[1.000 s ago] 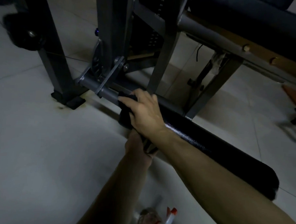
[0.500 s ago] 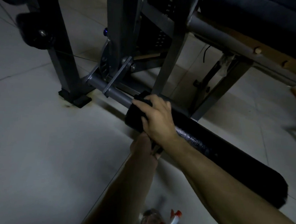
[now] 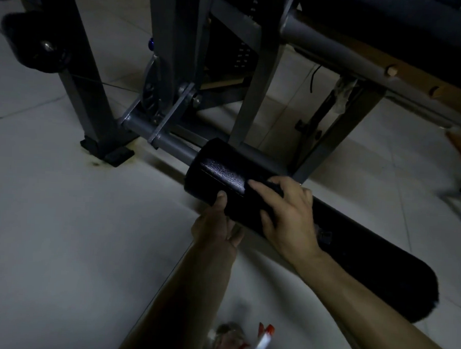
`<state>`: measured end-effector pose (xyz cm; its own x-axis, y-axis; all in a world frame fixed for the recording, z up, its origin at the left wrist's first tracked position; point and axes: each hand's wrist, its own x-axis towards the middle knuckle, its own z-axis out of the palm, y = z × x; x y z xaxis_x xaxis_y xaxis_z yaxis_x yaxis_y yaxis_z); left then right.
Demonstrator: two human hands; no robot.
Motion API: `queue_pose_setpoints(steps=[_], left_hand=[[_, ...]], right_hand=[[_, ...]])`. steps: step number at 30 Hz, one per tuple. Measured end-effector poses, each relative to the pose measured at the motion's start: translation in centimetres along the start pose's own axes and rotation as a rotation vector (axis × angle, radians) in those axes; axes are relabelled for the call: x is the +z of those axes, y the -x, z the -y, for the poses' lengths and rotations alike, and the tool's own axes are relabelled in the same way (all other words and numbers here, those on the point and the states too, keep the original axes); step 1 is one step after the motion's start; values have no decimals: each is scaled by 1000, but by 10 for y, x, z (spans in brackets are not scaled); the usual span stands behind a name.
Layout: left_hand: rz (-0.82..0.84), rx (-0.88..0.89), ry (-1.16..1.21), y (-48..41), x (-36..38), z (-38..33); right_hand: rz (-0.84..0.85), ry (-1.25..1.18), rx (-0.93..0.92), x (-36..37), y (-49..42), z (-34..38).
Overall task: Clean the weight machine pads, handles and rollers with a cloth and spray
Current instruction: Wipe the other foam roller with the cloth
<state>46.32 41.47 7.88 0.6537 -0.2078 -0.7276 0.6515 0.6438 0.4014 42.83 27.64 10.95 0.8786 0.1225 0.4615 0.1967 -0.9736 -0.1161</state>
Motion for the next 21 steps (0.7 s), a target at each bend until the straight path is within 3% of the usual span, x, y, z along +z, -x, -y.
queue_pose_setpoints(steps=[5,10,16,21], left_hand=[[-66,47,-59,1,6,18],[-100,31,-123,14,23,63],[-37,-48,-171,38,36,100],[-19,-55,-149,45,48,102]], right_hand=[[53,-12,-70,26,-54,36],[45,57,-79,-8,7,-12],[46,140,76,-66,119,-80],[-122,132,269,-78,174,-101]])
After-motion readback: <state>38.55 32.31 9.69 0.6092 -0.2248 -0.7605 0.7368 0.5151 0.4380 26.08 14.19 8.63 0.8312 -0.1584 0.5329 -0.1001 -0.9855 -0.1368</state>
